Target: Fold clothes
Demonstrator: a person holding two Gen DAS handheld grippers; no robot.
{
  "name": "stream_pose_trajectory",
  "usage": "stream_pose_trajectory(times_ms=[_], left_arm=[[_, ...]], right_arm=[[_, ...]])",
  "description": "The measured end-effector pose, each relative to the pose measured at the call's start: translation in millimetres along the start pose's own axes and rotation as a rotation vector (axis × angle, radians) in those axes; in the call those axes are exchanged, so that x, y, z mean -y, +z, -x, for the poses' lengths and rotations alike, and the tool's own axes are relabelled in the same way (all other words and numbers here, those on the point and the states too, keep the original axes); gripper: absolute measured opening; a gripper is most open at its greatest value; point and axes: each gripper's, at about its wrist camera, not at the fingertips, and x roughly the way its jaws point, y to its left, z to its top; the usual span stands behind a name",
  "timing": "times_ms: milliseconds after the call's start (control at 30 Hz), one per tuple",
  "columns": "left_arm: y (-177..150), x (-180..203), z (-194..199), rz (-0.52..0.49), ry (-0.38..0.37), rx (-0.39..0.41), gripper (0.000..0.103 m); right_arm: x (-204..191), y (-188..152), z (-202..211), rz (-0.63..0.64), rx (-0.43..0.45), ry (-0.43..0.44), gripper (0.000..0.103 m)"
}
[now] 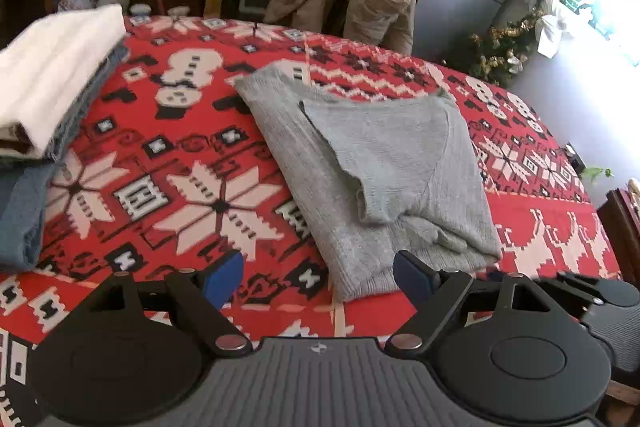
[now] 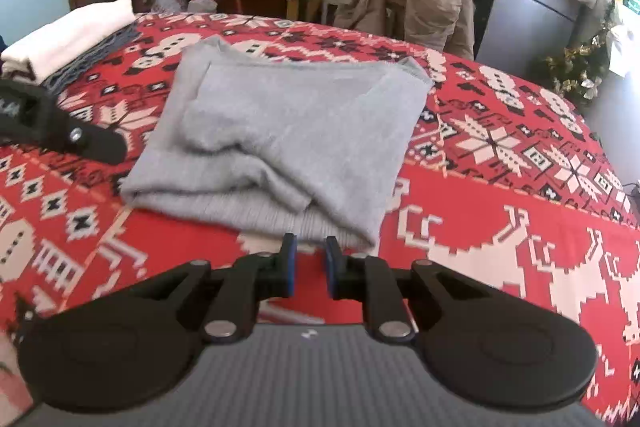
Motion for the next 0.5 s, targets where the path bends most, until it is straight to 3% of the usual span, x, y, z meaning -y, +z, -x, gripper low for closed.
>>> stream_pose_trajectory(times_ms=[100,167,233,500], left_arm=[[3,7,-1,-0.030,-0.022,0.029,0.050],[6,11,-10,-0.044,-0.027,0.027,0.021],[9,15,-21,-0.052,-0.036,0.019,0.004],[-2,19,-44,-0.090,-0.034,-0.011,0.004]], right_arm=[[11,4,10,-0.052,0.002,0.022,0.019],[17,10,16,-0.067,0.017,0.020,0.022],[22,16,18,-0.078,0.028,0.018,0.023],[25,24,12,-0.085,0.016,0.016,0.031]])
